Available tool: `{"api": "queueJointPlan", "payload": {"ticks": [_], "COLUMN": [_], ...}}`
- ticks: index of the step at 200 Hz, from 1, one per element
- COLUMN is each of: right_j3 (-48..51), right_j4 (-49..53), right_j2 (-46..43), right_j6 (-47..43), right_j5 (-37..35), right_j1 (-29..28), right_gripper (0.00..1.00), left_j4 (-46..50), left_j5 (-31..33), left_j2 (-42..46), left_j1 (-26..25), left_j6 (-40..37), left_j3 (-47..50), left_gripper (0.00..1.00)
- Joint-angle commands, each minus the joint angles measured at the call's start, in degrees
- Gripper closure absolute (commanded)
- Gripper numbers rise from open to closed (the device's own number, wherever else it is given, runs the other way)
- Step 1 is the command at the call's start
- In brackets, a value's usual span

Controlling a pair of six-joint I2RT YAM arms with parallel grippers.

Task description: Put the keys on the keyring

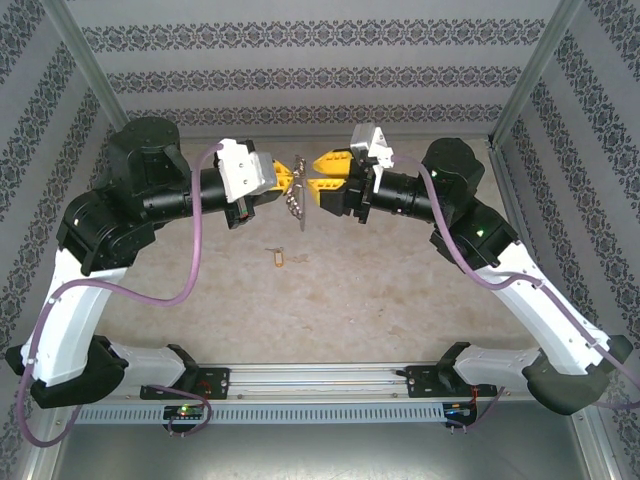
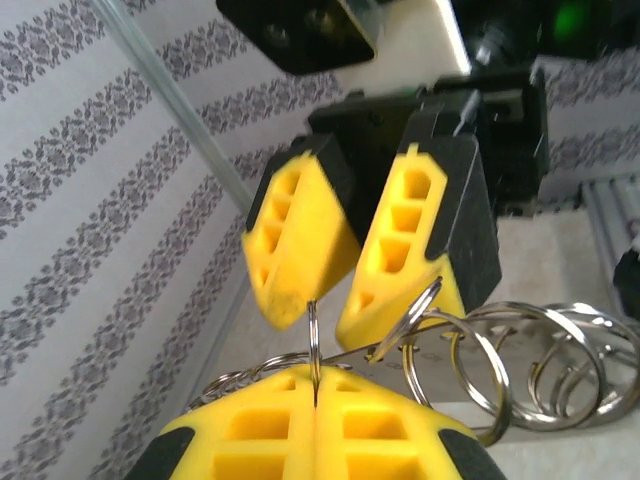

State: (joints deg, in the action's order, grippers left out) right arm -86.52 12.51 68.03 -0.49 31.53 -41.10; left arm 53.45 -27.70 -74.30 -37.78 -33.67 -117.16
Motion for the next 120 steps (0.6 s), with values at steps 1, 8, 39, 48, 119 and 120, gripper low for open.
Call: {"api": "queueJointPlan", "payload": {"ticks": [1,8,39,48,119,120], "right_j3": [-4.4,-5.7,-11.4,-12.8,-17.7,-17.7], "right_j4": [7.3,8.7,13.7,14.3,21.6,21.8], "right_j2": [-0.4,0.0,3.0,3.7,7.9,8.0], "right_j6": [-7.9,-8.9,-12.5,-12.8,-16.2,-16.2], "right_j5": [-3.8,-3.6,-1.8,-0.8,3.6,3.7], "right_j1": [0.0,0.0,-0.3,-0.4,-1.0,-1.0], "right_gripper": [0.63,0.63,0.64,0.64,0.66,0.66], "left_j4": [8.8,9.5,10.4,10.4,11.1,11.2], "left_j5": [5.2,6.5,8.2,8.3,7.4,7.3], "left_j2": [-1.6,-1.7,-2.5,-2.5,-3.5,-3.5], "left_j1": [-0.8,-1.3,-2.7,-2.9,-3.2,-3.2], "left_j6": [-8.5,-9.6,-11.3,-11.3,-10.6,-10.6], "left_j3": [-3.4,-3.5,-3.5,-3.5,-5.5,-5.5], "left_gripper": [1.0,1.0,1.0,1.0,1.0,1.0]}}
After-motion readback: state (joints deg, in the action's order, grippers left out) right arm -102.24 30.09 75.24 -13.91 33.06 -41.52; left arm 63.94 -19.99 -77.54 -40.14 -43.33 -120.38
